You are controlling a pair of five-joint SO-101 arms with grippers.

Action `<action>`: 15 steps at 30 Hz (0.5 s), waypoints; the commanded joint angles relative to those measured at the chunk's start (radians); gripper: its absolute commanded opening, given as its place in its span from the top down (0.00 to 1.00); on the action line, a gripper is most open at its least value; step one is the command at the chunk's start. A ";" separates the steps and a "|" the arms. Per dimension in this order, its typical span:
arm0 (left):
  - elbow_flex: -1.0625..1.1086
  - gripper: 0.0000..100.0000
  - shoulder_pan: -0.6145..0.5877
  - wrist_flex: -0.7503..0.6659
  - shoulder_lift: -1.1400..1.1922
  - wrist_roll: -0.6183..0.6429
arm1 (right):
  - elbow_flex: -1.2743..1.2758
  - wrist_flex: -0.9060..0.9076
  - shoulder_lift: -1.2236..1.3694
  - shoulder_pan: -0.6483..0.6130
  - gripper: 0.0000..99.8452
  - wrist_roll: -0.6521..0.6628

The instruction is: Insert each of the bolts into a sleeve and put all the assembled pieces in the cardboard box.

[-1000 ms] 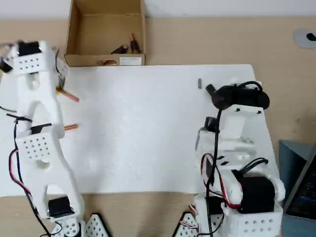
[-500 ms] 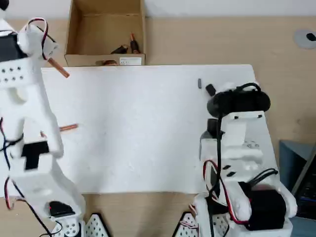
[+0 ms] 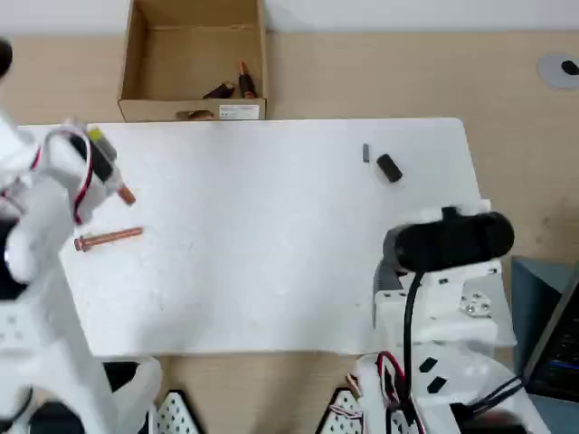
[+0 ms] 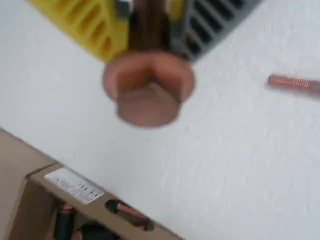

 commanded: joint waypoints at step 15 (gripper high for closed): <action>1.045 1.00 0.069 -0.559 -0.845 -0.043 | 0.341 -0.301 -0.010 0.002 0.99 0.006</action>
